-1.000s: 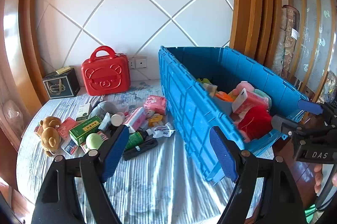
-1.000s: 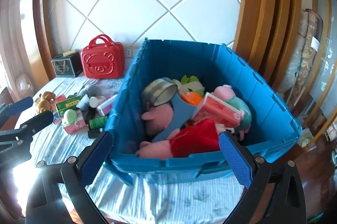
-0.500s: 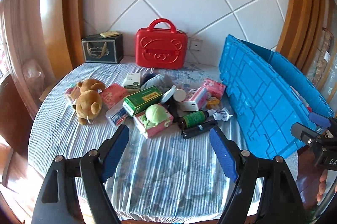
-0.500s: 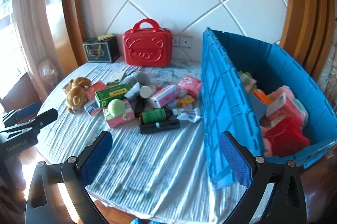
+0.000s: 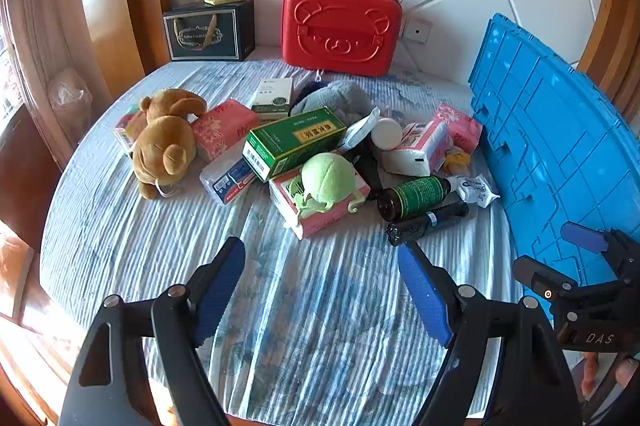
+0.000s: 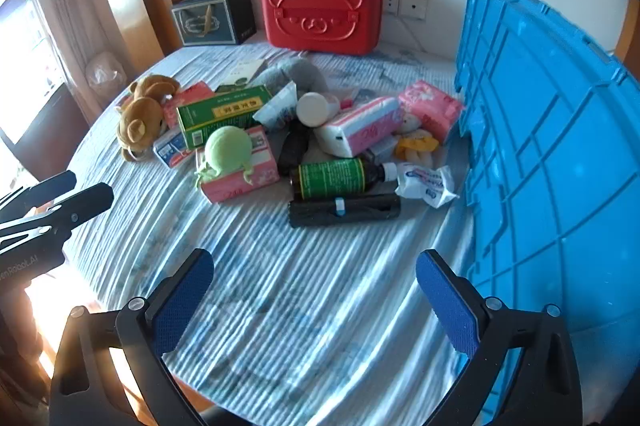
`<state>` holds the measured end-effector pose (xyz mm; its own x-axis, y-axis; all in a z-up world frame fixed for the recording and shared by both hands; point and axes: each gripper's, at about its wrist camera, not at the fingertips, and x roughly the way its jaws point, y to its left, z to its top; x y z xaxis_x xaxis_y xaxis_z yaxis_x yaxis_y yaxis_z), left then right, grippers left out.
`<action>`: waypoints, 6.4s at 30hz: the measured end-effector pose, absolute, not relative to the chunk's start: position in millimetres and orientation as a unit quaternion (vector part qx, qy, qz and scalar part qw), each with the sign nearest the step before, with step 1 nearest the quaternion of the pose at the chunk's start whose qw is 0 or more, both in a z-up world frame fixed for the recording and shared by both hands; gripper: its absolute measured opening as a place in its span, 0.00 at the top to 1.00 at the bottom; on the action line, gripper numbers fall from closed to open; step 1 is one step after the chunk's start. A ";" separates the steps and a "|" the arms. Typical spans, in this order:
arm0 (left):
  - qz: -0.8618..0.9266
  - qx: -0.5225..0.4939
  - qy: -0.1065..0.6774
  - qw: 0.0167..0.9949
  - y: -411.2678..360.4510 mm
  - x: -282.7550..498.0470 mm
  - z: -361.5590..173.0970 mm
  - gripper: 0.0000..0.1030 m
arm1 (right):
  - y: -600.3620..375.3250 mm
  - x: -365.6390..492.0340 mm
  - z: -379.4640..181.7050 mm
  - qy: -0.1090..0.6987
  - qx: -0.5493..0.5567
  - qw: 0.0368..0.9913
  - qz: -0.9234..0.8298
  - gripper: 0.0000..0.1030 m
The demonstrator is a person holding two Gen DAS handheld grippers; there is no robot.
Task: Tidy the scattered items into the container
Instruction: 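Move both tools back toward the items on the table, then grasp the green ball plush with the left tool while the right tool grasps the black roll, then lift the green plush and black roll and carry them over the blue bin, then open both tools to drop the green plush and black roll into the bin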
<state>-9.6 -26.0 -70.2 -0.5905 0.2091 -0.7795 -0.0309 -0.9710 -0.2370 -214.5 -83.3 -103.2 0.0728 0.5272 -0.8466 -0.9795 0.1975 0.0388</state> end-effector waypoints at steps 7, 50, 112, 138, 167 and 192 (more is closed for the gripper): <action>0.863 -0.489 -0.083 0.102 -9.9 -58.8 -123.7 0.24 | -61.5 -187.6 -162.7 0.448 -0.286 0.667 0.522 0.00; 0.821 -0.519 -0.045 0.232 67.2 -115.3 -189.9 0.44 | -22.3 -131.7 -248.9 0.533 -0.343 0.661 0.403 0.38; 0.936 -0.260 -0.029 0.235 27.1 -36.2 67.4 0.44 | -79.7 -211.9 74.5 0.252 -0.201 0.775 0.543 0.67; 0.798 -0.511 0.069 0.310 406.4 -45.0 108.9 0.44 | -196.4 129.3 59.8 0.321 -0.313 0.740 0.501 0.67; 0.741 -0.607 0.142 0.249 425.8 -21.5 60.3 0.38 | -202.0 148.8 -5.0 0.386 -0.430 0.653 0.490 0.12; 0.820 -0.496 0.102 0.267 337.8 33.9 152.7 0.38 | -240.9 104.2 44.6 0.328 -0.372 0.673 0.548 0.01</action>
<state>33.9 337.8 152.7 -0.3658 0.3379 -0.8672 -0.5395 -0.8362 -0.0982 104.2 -240.9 44.6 0.1826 0.4932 -0.8505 -0.9826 0.1209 -0.1408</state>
